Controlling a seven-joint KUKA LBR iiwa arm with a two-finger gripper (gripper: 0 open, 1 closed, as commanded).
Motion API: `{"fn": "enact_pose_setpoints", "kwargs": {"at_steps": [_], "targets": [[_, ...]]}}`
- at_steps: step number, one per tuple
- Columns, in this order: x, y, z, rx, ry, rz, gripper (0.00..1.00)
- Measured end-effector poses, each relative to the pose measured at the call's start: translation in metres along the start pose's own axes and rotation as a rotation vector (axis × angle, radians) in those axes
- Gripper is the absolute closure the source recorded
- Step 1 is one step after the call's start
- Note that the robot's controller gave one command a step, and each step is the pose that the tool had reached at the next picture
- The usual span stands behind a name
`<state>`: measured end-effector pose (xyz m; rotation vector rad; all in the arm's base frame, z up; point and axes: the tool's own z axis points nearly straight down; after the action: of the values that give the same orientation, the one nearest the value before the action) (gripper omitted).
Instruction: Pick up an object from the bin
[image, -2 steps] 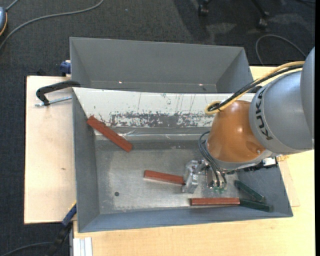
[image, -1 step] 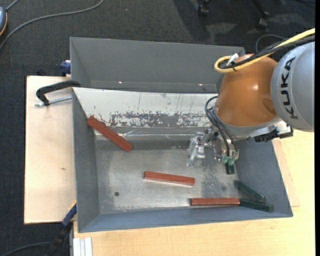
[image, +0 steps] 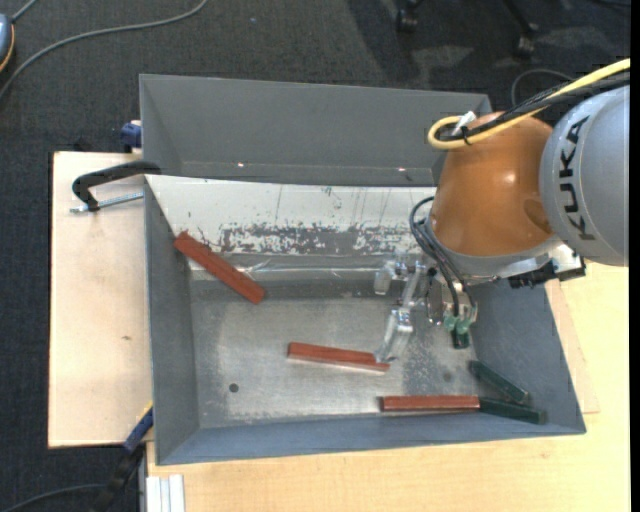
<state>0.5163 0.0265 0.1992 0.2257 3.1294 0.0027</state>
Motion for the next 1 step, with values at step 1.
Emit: {"fn": "enact_pose_setpoints", "kwargs": {"at_steps": [1], "targets": [[0.0256,0.0523,0.1333,0.002,0.012,0.055,0.00]]}}
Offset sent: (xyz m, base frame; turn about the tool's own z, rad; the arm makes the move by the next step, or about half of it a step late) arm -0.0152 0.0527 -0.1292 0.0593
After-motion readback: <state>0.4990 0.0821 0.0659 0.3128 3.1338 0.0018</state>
